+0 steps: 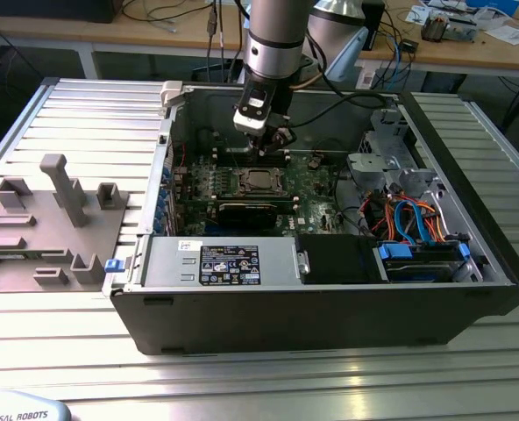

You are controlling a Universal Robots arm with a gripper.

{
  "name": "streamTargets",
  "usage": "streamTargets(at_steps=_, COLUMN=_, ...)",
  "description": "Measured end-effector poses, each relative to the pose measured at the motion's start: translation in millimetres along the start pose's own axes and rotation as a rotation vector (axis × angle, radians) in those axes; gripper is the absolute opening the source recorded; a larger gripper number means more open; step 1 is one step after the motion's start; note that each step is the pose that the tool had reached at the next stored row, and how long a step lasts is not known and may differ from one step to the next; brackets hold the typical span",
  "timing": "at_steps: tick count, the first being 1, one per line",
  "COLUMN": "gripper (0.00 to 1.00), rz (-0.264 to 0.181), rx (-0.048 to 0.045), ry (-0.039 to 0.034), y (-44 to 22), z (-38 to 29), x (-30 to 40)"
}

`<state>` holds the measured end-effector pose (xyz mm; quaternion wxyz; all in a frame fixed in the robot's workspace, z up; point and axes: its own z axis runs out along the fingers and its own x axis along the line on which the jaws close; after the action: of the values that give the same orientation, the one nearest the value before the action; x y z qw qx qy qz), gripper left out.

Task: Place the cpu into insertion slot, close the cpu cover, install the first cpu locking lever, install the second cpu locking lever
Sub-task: 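Install the first cpu locking lever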

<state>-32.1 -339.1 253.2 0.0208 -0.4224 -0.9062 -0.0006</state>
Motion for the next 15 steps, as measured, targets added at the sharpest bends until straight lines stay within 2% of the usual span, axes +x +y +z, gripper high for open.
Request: streamTargets(at_steps=15, gripper=0.11, rz=-0.052, rx=0.0019, ry=-0.0008, y=0.0, z=0.0, x=0.0)
